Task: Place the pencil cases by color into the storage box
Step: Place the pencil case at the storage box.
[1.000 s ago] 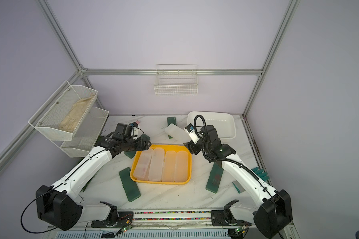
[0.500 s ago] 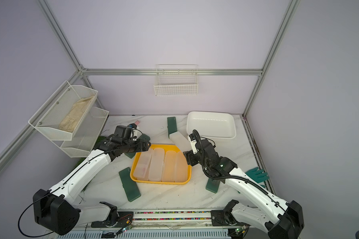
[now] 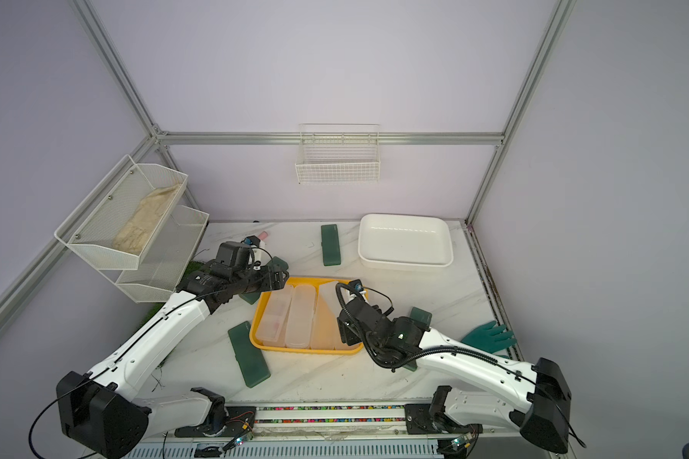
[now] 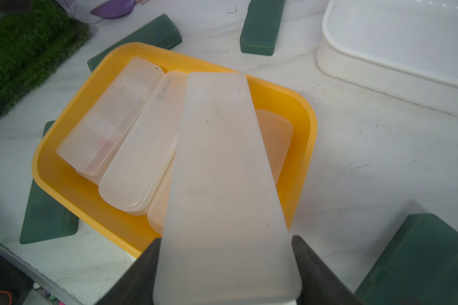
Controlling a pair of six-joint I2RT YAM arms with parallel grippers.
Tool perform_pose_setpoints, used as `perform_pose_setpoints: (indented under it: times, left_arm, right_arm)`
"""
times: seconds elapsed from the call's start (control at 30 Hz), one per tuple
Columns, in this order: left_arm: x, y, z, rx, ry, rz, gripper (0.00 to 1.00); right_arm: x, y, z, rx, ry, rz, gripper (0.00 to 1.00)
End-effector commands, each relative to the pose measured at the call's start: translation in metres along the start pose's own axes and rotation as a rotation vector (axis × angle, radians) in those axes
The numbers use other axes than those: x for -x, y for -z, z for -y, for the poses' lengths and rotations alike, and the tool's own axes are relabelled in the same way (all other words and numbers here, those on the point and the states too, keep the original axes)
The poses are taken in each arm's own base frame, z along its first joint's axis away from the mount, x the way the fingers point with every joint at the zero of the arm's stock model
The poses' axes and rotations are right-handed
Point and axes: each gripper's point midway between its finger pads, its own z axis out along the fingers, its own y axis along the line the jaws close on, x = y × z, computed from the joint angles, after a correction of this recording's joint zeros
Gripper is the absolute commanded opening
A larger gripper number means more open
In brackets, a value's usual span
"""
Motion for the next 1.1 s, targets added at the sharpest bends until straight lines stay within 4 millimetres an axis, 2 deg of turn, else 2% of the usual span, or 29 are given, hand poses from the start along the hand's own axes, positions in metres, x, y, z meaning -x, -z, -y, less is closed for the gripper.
perform_pose_setpoints:
  times: [0.0,0.27,0.33,0.57,0.9,1.07]
  left_arm:
    - [0.000,0.003,0.001,-0.010,0.002,0.029,0.90]
    - [0.001,0.005,0.005,-0.026,-0.009,0.032,0.90]
    - [0.001,0.005,0.005,-0.031,-0.012,0.030,0.90]
    - [0.000,0.006,0.007,-0.038,-0.014,0.031,0.90]
    - [-0.002,0.009,0.009,-0.055,-0.023,0.027,0.90]
    - [-0.003,0.009,0.010,-0.060,-0.026,0.024,0.90]
  right_arm:
    - [0.008,0.002,-0.003,-0.088,-0.109,0.069,0.40]
    - [-0.007,-0.008,-0.021,-0.178,-0.214,0.131,0.41]
    - [-0.012,-0.016,-0.026,-0.197,-0.225,0.129,0.41]
    - [-0.013,-0.032,-0.036,-0.248,-0.284,0.161,0.42]
    - [-0.023,-0.065,-0.066,-0.220,-0.283,0.122,0.45]
    - [-0.029,-0.076,-0.072,-0.228,-0.288,0.107,0.46]
